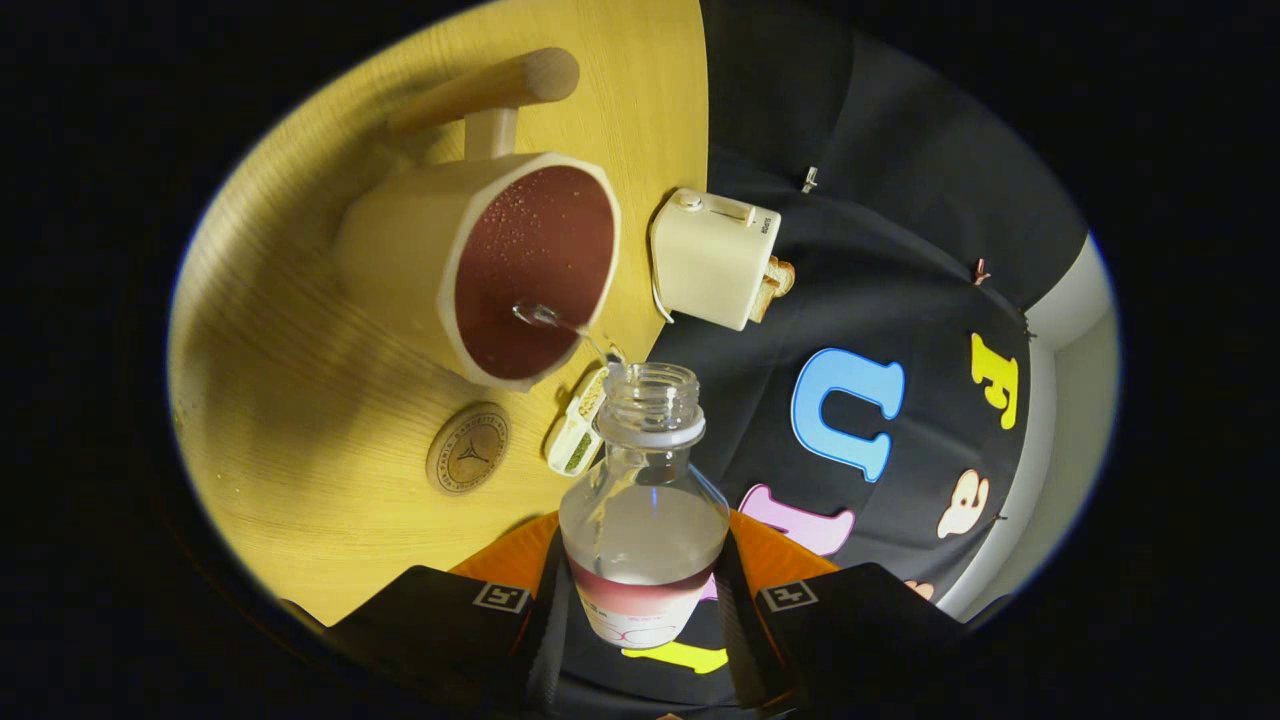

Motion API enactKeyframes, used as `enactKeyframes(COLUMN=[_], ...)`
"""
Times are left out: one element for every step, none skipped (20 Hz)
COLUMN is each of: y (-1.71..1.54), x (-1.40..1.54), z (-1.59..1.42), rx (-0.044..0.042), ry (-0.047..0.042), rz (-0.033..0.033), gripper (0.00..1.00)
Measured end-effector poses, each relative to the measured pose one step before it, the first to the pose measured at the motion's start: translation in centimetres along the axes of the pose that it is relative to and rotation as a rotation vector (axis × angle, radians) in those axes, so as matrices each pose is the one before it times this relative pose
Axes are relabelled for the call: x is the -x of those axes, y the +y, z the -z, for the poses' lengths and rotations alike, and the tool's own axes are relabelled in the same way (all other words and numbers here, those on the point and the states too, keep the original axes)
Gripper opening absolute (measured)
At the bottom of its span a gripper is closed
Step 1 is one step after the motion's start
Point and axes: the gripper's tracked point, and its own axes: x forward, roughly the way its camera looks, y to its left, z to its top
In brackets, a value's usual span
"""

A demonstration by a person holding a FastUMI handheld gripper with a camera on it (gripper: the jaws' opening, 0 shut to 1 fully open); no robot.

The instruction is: Take the bottle from table, then pour the juice into the cup, finally place the bottle on the coaster

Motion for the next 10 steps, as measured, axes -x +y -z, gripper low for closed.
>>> enactKeyframes(y=[-0.209, -0.198, -0.247, -0.199, -0.171, -0.146, -0.172, -0.134, -0.125, -0.124], x=[-0.187, -0.120, -0.105, -0.022, -0.042, -0.010, -0.064, -0.032, -0.082, 0.011], z=[0.084, 0.004, -0.164, -0.063, -0.111, -0.064, 0.001, 0.072, 0.123, 0.083], rx=[0.01163, 0.01525, 0.01513, 0.01461, 0.01235, 0.01305, 0.00931, 0.00838, 0.01022, 0.00979], ry=[-0.00220, -0.00426, -0.00519, -0.00796, -0.00869, -0.00348, -0.00346, -0.00254, -0.00072, -0.00052], rz=[0.00279, 0.00322, 0.00428, 0.00405, 0.00505, 0.00440, 0.00396, 0.00143, 0.00287, 0.00193], gripper=[0.68, 0.68, 0.68, 0.68, 0.68, 0.68, 0.68, 0.68, 0.68, 0.68])
